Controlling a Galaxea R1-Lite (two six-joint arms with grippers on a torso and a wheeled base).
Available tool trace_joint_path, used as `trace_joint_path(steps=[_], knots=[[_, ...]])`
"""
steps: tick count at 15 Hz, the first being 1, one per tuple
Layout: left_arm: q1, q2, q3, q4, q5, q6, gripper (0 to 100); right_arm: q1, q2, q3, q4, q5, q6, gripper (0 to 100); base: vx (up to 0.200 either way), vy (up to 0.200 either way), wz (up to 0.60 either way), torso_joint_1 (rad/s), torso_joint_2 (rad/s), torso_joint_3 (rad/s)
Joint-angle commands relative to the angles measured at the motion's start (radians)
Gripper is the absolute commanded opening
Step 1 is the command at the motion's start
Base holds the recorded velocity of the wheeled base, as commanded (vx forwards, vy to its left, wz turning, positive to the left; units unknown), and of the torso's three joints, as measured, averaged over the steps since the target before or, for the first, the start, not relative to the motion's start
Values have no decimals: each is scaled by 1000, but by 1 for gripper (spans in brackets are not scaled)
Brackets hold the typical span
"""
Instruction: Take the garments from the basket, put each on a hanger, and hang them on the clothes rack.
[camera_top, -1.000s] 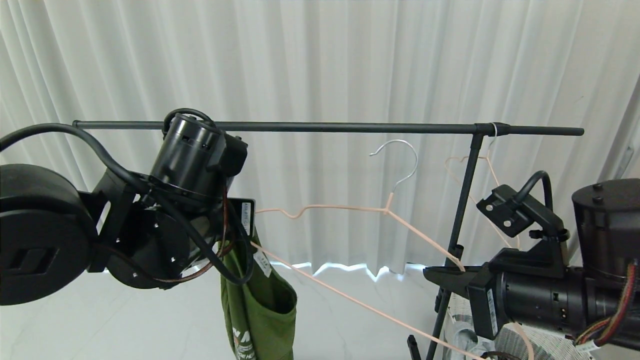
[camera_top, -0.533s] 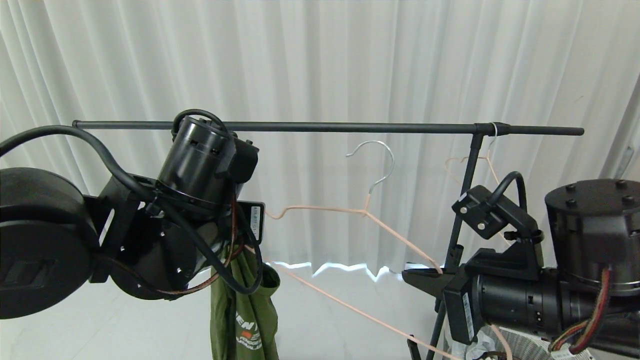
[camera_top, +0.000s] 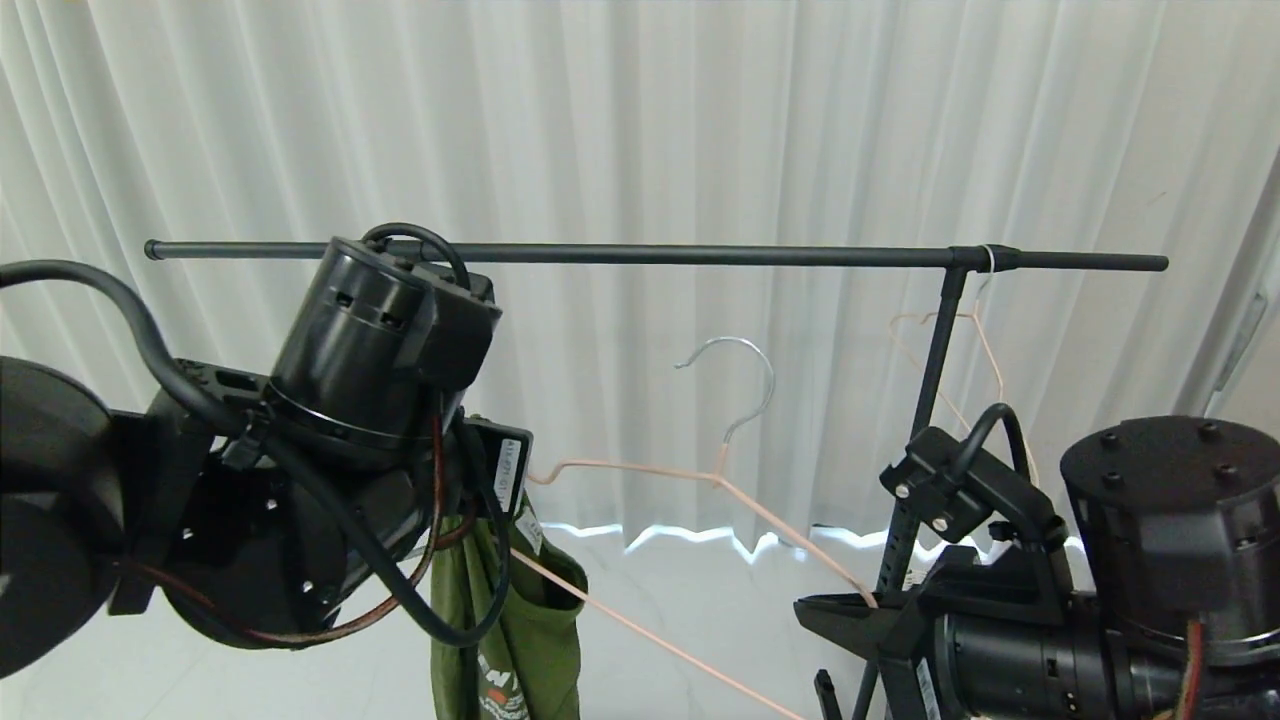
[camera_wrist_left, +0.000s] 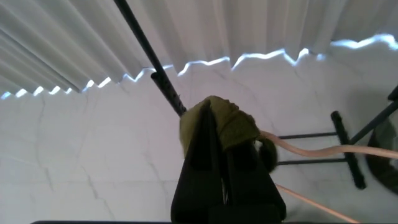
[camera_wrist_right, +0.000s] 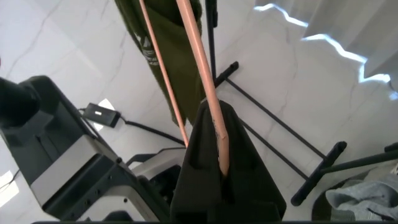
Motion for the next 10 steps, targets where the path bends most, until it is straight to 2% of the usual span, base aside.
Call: trace_joint_path(steps=[1, 3, 5, 10], knots=[[-2, -30, 21, -1, -9, 12, 0, 1, -70, 53, 16, 6, -1, 0, 0, 0, 0, 0, 0, 0], [-9, -33, 32, 1, -35, 17, 0, -3, -131, 99, 16, 7, 0, 0, 0, 0, 0, 0, 0, 0], [-12, -34, 34, -1, -49, 62, 0, -3, -180, 134, 21, 9, -1, 0, 0, 0, 0, 0, 0, 0], [-74, -51, 57, -1, -92, 88, 0, -4, -216, 139, 11, 10, 3, 0, 0, 0, 0, 0, 0, 0]])
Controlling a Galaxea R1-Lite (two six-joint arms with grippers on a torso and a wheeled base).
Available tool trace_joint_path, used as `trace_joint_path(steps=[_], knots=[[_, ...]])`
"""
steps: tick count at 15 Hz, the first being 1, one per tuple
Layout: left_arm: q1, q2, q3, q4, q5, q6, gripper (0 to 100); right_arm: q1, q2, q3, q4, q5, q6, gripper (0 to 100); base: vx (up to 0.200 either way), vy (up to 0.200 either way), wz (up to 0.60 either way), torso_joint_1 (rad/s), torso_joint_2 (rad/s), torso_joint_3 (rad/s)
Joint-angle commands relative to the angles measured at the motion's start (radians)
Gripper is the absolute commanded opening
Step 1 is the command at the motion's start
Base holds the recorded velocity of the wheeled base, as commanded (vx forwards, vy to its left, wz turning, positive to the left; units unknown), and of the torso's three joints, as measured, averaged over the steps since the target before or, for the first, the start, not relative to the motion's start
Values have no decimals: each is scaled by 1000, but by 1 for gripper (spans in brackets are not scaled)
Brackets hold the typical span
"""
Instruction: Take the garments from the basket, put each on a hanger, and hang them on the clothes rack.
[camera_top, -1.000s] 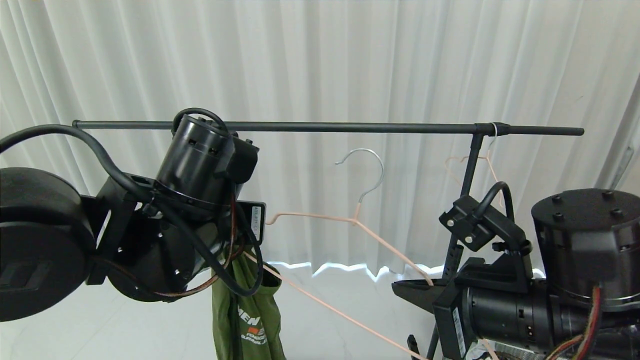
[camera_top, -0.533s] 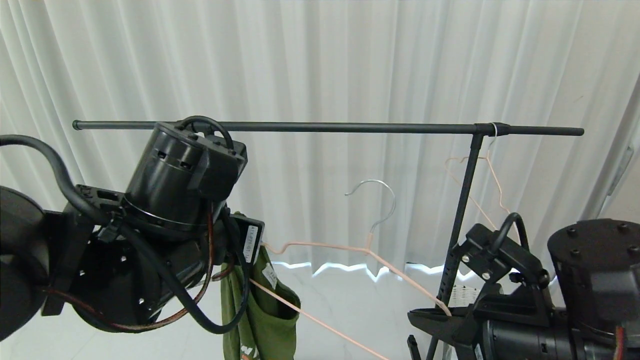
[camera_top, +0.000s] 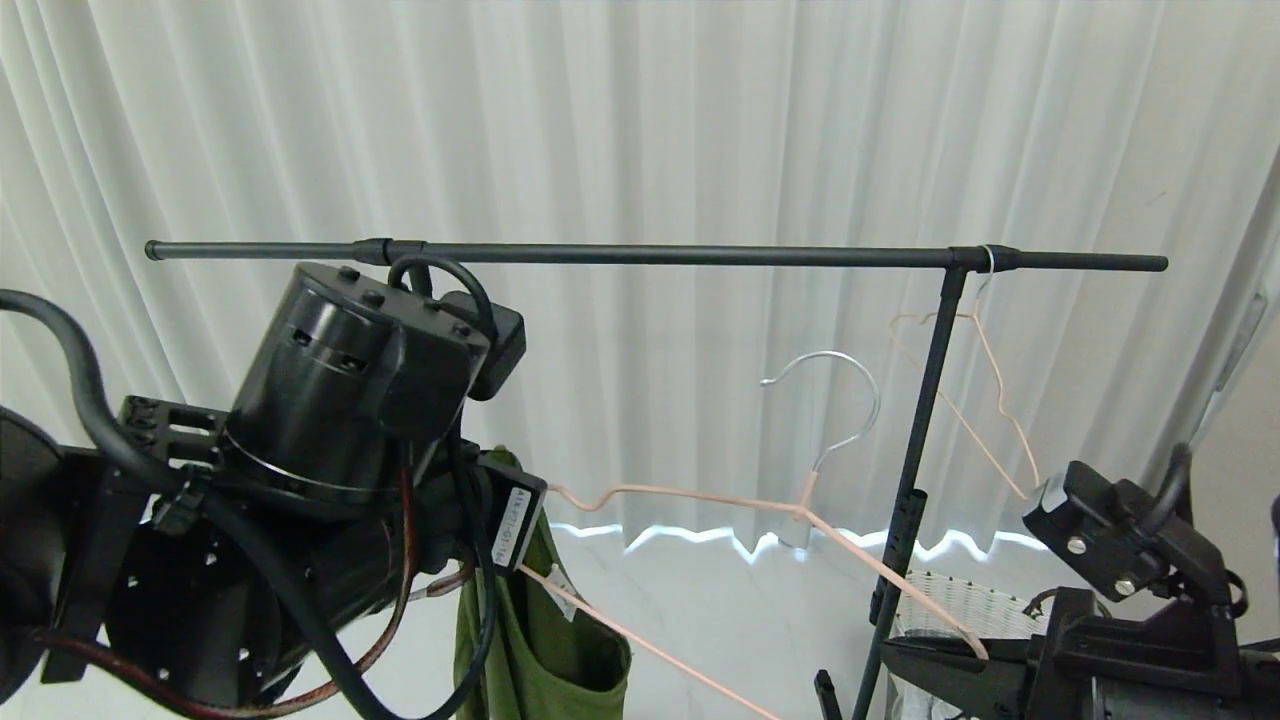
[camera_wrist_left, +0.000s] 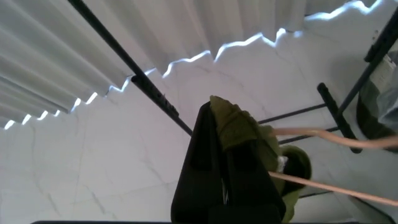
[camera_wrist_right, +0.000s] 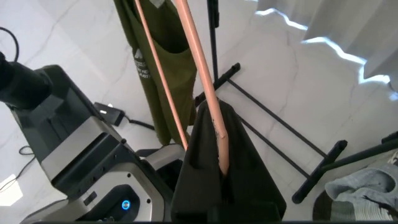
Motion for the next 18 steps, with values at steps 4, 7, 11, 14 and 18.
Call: trace_joint_path(steps=[4, 7, 11, 14, 18], knots=[[-49, -55, 50, 0, -40, 26, 0, 16, -44, 21, 10, 82, -16, 0, 0, 0, 0, 0, 0, 0], [-70, -72, 51, -3, -53, 24, 0, 17, -1, 22, 4, 77, -29, 0, 0, 0, 0, 0, 0, 0], [-93, -72, 44, -6, -50, 12, 0, 17, 71, 14, -25, 62, -28, 0, 0, 0, 0, 0, 0, 0], [-93, -67, 45, -64, -46, -14, 0, 17, 111, 1, -40, 37, -23, 0, 0, 0, 0, 0, 0, 0], [-93, -67, 45, -93, 12, -20, 0, 17, 167, -56, -33, 23, -23, 0, 0, 0, 0, 0, 0, 0]])
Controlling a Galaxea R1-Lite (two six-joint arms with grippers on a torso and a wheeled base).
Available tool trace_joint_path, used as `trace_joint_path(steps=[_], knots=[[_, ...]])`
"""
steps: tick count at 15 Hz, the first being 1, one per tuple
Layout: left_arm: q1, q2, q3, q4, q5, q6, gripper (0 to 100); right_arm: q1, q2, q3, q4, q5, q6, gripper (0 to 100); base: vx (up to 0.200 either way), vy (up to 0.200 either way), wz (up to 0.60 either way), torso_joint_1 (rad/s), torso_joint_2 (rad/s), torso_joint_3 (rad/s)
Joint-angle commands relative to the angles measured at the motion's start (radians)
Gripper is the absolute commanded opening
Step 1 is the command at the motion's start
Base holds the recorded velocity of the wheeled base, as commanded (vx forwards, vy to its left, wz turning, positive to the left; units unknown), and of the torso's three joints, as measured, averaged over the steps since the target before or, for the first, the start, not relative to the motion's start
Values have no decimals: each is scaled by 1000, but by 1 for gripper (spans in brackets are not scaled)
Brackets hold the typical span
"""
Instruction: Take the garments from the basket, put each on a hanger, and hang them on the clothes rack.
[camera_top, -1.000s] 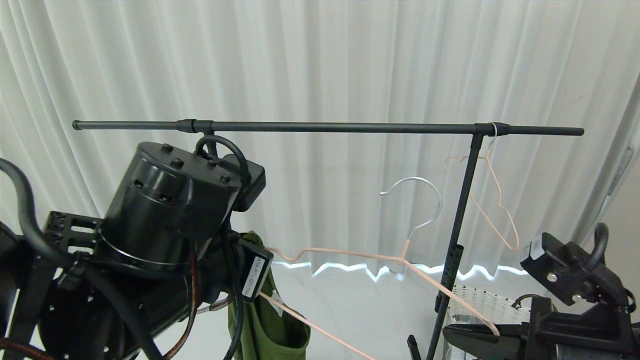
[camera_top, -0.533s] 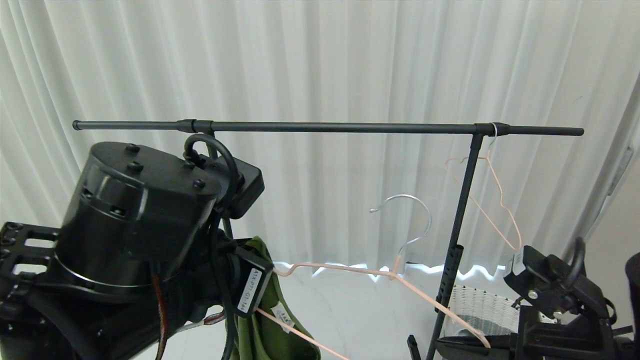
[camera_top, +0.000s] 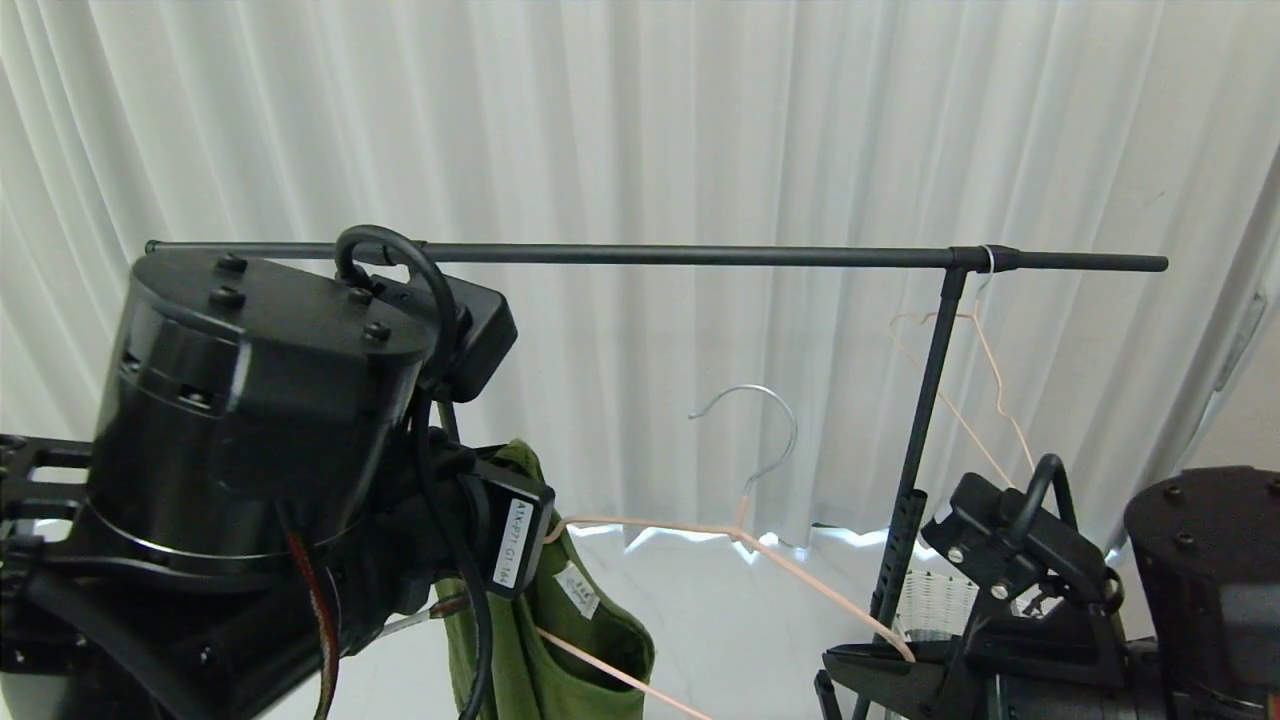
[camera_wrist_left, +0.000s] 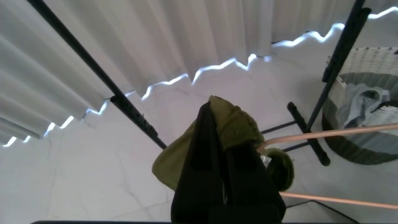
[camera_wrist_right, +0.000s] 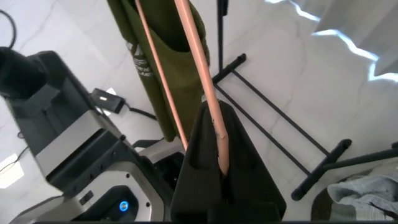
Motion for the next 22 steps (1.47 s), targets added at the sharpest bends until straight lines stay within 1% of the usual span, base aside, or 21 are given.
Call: trace_joint_path(steps=[1, 2, 3, 6, 13, 22], knots=[[0, -3, 7, 0, 12, -1, 0, -3, 24, -9, 4, -16, 0, 0, 0, 0, 0, 0, 0, 0], [2, -5, 7, 0, 17, -1, 0, -8, 21, -4, 6, -27, 0, 0, 0, 0, 0, 0, 0, 0], [7, -9, 8, 0, 19, -1, 0, -25, 9, 7, 6, -53, 0, 0, 0, 0, 0, 0, 0, 0], [11, -6, 8, 0, 19, -1, 0, -34, -22, 10, 6, -54, 2, 0, 0, 0, 0, 0, 0, 0], [11, -6, 10, 0, 19, -1, 0, -32, -23, 8, 0, -54, 0, 0, 0, 0, 0, 0, 0, 0], [13, -9, 25, 0, 19, -1, 0, -26, -62, 18, 3, -50, 0, 0, 0, 0, 0, 0, 0, 0]])
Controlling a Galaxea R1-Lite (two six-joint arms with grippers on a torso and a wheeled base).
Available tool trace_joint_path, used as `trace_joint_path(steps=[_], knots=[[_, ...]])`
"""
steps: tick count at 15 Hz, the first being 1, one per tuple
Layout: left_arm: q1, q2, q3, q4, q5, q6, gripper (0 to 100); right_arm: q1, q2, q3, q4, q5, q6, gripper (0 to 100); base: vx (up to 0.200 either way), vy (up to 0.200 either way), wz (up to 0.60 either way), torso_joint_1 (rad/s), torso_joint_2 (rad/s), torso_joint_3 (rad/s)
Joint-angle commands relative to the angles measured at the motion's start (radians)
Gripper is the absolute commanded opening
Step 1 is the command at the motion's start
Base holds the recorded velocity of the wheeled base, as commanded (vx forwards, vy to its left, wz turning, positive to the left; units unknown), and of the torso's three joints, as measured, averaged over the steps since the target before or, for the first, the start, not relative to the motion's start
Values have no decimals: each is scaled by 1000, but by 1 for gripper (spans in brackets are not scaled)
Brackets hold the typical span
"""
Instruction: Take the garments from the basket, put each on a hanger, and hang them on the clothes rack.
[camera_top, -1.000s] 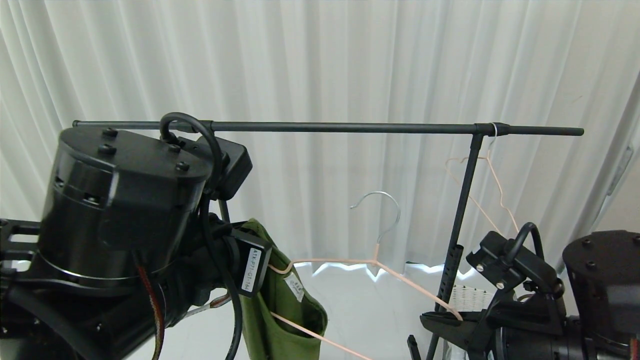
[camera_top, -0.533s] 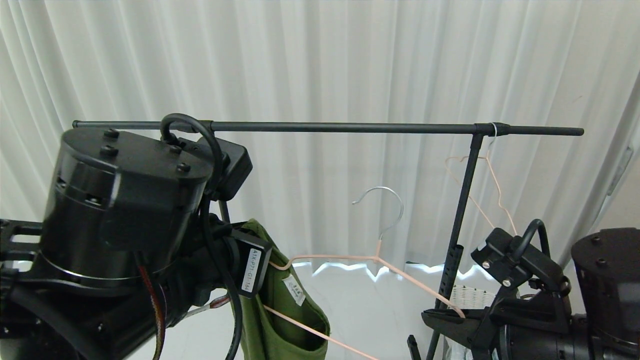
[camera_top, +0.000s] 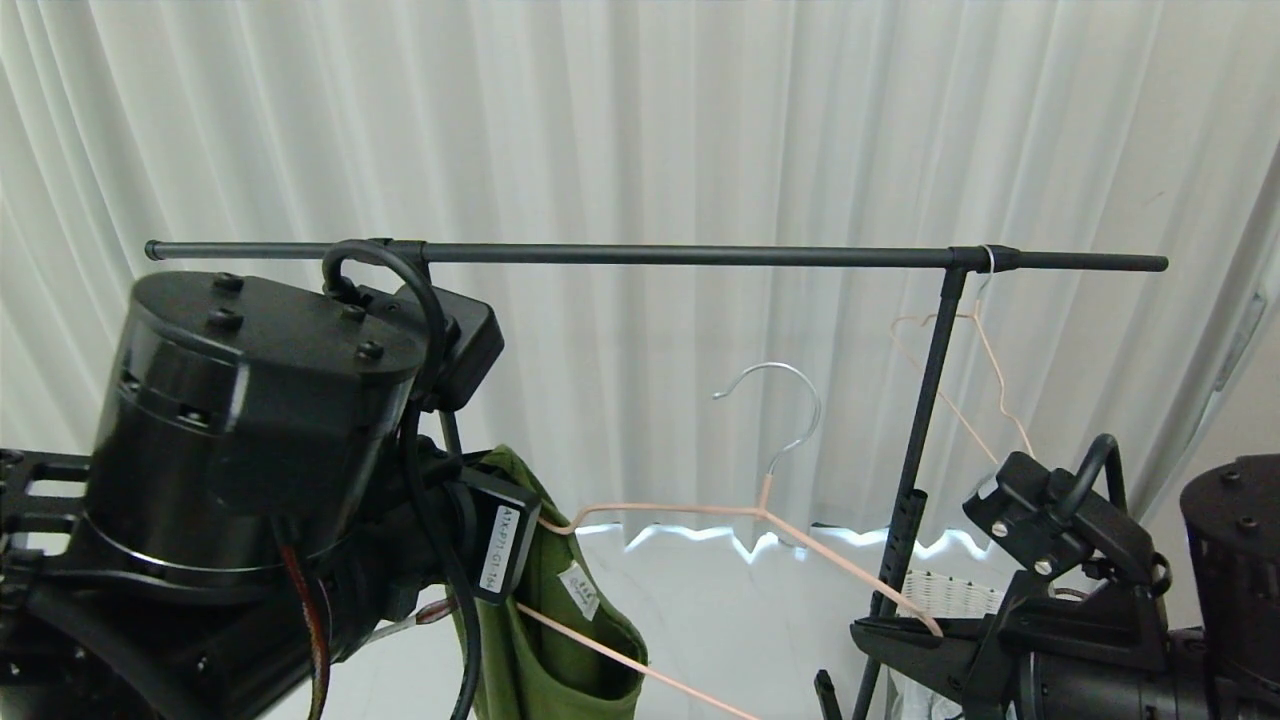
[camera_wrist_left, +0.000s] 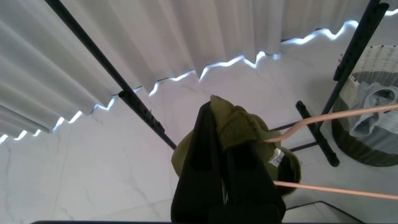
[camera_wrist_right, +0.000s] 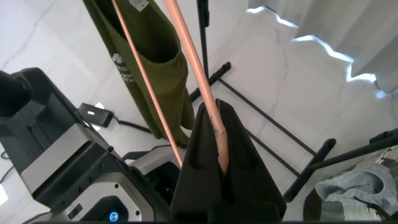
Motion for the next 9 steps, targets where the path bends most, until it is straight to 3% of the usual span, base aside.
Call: trace_joint_path(steps=[1, 9], knots=[[0, -1, 2, 0, 0, 0, 0, 3, -8, 4, 0, 0, 0, 0, 0, 0, 0, 0, 0, 0], [5, 0, 10, 0, 0, 0, 0, 3, -16, -6, -6, 0, -2, 0, 0, 0, 0, 0, 0, 0]])
